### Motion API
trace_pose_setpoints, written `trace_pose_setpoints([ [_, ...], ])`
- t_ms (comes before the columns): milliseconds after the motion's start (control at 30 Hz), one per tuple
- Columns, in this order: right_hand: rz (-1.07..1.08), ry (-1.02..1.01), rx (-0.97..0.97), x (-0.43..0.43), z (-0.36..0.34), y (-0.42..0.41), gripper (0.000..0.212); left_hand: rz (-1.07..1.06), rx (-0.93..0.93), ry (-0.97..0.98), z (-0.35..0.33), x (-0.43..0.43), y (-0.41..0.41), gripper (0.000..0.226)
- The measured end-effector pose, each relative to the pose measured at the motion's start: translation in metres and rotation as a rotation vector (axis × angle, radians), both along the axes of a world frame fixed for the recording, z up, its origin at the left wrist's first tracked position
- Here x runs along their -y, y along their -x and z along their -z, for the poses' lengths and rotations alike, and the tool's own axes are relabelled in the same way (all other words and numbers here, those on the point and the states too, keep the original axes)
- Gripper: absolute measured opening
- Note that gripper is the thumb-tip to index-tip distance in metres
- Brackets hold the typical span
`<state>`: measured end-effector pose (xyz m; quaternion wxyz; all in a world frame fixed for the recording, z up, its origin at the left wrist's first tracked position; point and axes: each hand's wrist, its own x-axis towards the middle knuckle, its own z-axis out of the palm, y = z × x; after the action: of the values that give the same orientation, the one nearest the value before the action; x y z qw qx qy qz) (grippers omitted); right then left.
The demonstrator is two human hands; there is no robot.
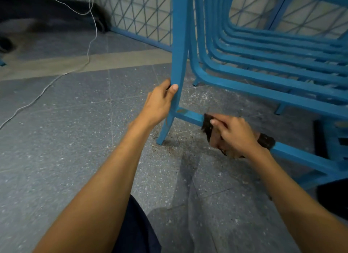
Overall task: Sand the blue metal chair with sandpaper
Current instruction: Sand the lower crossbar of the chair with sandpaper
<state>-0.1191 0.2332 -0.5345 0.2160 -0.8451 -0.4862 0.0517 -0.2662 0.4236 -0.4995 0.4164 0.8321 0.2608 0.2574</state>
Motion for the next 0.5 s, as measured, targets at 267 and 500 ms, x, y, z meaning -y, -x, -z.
trace_pose_setpoints([
  [267,0.025,0.03,0.167,-0.094,0.01,0.052,0.035,0.015,0.045,0.002,0.006,-0.003,-0.002,0.022],
  [500,-0.115,0.021,0.396,-0.015,0.021,0.021,0.047,0.074,0.094,0.07,0.008,-0.008,-0.001,0.021],
])
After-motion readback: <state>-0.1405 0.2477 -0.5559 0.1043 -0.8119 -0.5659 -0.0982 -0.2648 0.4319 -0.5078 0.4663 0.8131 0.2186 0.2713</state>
